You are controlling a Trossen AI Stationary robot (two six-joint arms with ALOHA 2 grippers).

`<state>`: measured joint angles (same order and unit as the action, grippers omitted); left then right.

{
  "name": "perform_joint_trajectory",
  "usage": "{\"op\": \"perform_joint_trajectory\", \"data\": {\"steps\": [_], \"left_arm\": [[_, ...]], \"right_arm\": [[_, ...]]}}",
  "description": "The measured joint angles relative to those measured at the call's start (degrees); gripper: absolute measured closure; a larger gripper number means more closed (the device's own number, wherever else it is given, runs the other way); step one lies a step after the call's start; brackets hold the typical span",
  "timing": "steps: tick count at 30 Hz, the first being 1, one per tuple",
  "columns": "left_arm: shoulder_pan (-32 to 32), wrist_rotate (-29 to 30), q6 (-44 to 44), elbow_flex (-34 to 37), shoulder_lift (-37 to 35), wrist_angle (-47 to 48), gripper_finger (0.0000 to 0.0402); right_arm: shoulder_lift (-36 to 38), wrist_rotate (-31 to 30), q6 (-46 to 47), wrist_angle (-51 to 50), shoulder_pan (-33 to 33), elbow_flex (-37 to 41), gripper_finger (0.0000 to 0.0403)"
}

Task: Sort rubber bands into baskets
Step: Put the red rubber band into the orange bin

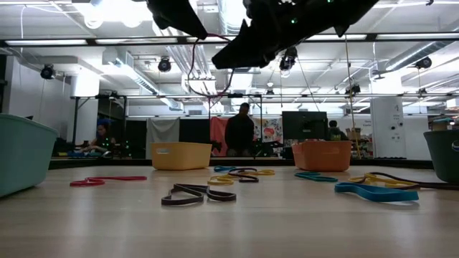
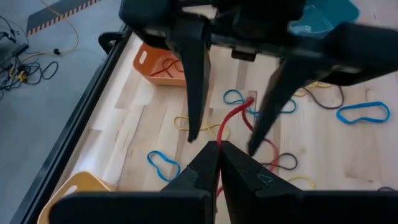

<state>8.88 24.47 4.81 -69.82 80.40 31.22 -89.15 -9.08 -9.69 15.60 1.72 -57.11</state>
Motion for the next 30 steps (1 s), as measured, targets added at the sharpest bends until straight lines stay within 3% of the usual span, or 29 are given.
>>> {"op": "perform_joint_trajectory", "data": {"steps": [7,14,19,23,30], "left_arm": [[-0.02,0.72,0.19,0.0,-0.02,0.68,0.0377],[0.0,1.66,0.14,0.0,-0.21,2.41,0.0285],[-0.04,6.51,0.21,0.02,-1.92,5.6,0.0235],[-0.02,6.95,0.36,0.02,-3.99,6.97,0.0225],[0.0,7.6,0.74,0.09,-8.08,7.98,0.0234]], "right_arm": [[-0.54,-0.03,-0.53,-5.69,-0.02,-2.59,0.0379],[1.73,-0.37,-1.1,-11.72,-0.2,-3.54,0.0393],[4.8,-10.58,-2.84,-24.17,-0.99,-5.74,0.0394],[7.8,-16.63,-2.94,-34.69,-3.68,-7.92,0.0394],[13.04,-18.17,-2.23,-40.57,-11.63,-6.37,0.0394]]}}
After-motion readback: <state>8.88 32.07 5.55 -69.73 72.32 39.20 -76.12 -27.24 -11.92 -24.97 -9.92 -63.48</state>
